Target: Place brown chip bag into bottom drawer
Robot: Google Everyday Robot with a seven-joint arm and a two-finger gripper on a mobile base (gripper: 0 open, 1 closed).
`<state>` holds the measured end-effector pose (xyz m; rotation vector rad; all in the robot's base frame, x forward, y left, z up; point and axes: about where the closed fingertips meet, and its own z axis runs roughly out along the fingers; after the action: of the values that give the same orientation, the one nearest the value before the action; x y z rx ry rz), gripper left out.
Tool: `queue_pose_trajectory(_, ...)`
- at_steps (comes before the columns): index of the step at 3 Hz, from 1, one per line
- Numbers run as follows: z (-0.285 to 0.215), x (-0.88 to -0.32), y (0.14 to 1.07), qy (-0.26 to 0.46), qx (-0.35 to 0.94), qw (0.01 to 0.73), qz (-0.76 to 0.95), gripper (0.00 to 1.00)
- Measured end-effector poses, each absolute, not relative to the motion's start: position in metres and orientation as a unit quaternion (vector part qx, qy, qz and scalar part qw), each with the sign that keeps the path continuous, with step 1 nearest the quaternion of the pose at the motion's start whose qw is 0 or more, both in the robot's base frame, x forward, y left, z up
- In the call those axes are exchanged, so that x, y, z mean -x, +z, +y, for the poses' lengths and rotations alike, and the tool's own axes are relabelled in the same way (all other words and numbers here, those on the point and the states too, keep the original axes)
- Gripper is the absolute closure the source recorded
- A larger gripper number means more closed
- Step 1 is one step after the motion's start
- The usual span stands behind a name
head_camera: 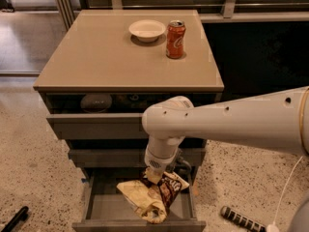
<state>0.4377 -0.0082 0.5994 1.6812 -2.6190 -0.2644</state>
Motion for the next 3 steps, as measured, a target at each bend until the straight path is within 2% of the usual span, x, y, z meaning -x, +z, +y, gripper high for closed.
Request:
queue_pose_trajectory(1, -0.009, -0.477, 0.596, -0.093, -0.522, 0.004, -0.848, 1.00)
queue_pose_trajectory(3, -0.005, -0.472, 0.577, -0.103, -0.531, 0.018, -0.841, 1.00)
